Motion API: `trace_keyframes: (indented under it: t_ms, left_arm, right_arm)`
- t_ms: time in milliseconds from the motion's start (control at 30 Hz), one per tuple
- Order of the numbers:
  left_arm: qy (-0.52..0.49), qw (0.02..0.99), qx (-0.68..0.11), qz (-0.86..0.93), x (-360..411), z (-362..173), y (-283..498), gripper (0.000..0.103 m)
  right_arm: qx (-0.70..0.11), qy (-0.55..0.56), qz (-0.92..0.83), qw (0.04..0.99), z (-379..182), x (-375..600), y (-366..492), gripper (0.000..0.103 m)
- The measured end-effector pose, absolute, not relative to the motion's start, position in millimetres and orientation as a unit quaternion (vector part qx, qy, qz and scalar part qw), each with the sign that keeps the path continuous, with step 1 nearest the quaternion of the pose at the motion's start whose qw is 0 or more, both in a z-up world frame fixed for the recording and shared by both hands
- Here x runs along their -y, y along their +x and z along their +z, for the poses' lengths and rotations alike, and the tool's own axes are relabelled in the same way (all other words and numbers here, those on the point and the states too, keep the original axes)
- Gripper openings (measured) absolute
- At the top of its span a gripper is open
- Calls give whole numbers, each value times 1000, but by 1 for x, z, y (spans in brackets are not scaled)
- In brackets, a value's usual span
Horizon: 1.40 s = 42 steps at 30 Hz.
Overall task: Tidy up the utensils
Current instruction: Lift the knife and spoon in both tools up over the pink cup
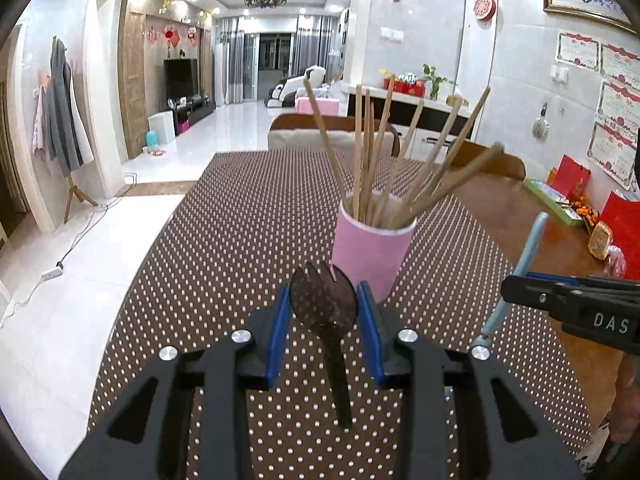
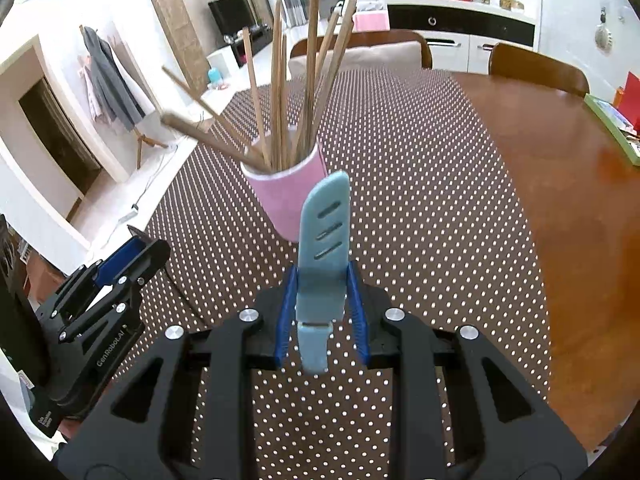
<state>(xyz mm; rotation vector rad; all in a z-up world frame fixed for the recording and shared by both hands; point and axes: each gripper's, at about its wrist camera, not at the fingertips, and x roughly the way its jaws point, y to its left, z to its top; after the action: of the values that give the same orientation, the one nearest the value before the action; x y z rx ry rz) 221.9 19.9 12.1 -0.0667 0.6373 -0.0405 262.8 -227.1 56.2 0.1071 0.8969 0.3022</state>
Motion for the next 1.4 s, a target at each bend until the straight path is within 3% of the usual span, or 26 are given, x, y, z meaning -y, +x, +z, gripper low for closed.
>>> trace_keyframes:
  t_ms: [967,1400]
  left_arm:
    - [-42,977,-210,-17,-20,114,263,32]
    - [-48,974,-222,-16,-17,108,307,32]
  right_arm:
    - [-336,71,162,925,151,215,298,25]
    - [-338,66,151,927,149,201,347,25]
